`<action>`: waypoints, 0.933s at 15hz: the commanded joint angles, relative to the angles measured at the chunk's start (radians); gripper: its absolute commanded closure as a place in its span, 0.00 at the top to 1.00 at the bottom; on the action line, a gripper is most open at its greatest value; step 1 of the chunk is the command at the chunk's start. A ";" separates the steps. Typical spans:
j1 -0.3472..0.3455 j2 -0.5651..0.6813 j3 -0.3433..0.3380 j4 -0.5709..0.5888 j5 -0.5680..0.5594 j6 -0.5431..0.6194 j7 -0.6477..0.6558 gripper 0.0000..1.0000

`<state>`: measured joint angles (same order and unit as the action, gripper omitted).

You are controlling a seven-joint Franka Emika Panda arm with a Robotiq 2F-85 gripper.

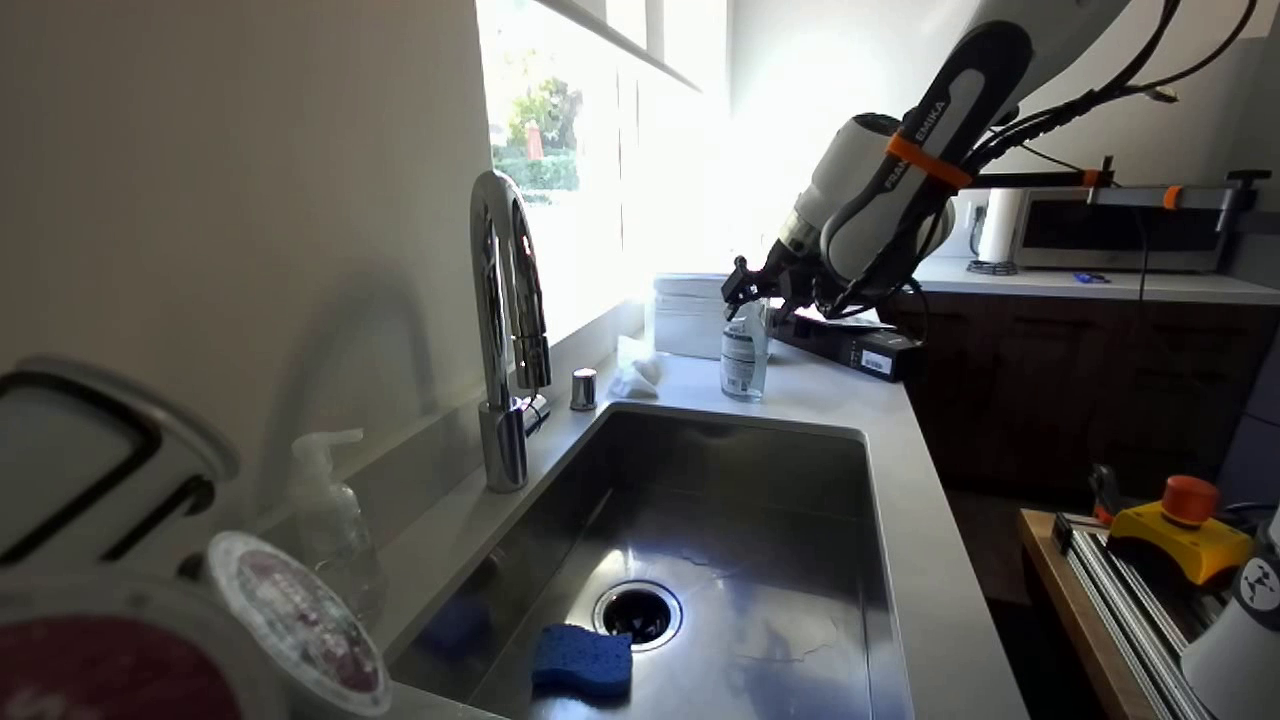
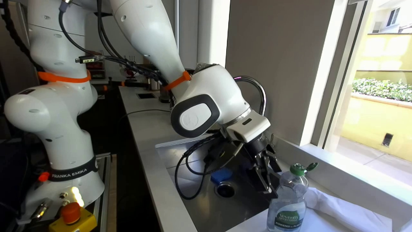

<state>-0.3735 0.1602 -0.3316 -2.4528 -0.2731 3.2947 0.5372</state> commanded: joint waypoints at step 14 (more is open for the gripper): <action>-0.181 0.194 0.143 0.088 -0.080 0.258 -0.004 1.00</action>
<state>-0.5050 0.3085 -0.2422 -2.3988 -0.3085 3.5109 0.4894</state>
